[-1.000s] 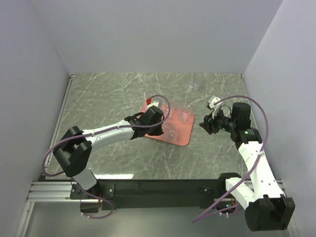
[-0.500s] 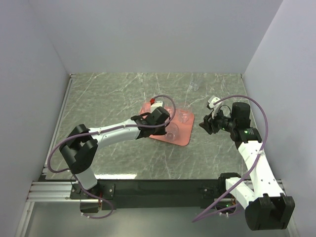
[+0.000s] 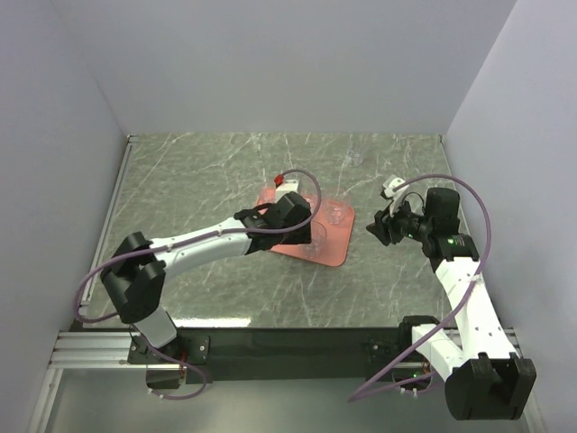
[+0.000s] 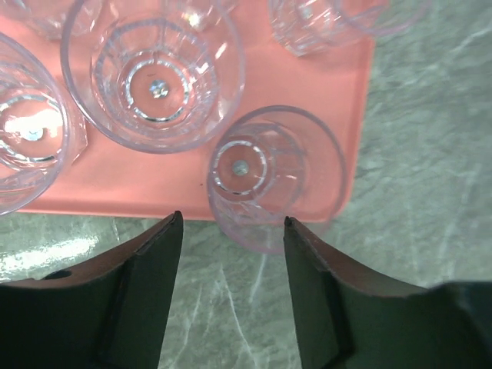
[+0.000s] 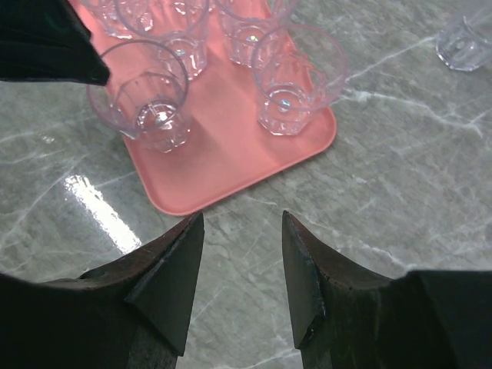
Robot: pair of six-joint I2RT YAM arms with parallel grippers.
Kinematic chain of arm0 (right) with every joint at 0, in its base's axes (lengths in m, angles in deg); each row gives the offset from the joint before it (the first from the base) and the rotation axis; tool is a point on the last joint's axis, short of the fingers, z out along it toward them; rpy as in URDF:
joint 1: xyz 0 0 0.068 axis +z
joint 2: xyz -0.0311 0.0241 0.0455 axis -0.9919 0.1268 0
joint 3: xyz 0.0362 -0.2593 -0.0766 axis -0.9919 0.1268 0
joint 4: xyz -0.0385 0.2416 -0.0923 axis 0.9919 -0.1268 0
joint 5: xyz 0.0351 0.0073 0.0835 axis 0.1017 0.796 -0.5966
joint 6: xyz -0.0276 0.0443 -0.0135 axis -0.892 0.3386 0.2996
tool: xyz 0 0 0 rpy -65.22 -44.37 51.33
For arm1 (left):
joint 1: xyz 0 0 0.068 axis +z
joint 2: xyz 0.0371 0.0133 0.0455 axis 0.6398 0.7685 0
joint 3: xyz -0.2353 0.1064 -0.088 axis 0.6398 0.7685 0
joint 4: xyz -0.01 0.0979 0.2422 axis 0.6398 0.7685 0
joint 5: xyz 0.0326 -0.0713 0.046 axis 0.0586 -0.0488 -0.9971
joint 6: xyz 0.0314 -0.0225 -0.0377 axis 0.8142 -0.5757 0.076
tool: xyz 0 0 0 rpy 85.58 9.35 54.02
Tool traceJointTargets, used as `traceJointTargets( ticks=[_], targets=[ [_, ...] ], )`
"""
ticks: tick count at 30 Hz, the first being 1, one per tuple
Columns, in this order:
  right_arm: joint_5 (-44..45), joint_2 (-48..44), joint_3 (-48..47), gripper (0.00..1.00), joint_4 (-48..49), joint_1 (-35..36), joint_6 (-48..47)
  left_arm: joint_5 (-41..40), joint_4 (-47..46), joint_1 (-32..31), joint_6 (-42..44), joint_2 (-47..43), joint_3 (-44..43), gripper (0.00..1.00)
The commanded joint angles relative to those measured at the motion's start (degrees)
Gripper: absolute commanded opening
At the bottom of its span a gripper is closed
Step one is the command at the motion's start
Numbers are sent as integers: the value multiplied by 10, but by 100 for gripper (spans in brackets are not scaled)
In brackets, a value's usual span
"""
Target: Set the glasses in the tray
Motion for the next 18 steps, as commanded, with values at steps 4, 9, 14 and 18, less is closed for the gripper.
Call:
traceJointTargets(
  ticks=[4,9,14,18],
  targets=[
    [-7,0,-2,52,10,-12,0,-25,6,-3,44,-98,-9,71],
    [11,2,-6,53,28,-14,23,-82,19,2,97,-163,7,86],
    [31,34,-33,53,37,-13,49,-110,36,44,149,-224,20,91],
    [56,90,-79,53,25,-14,57,-129,44,113,212,-273,46,92]
  ],
)
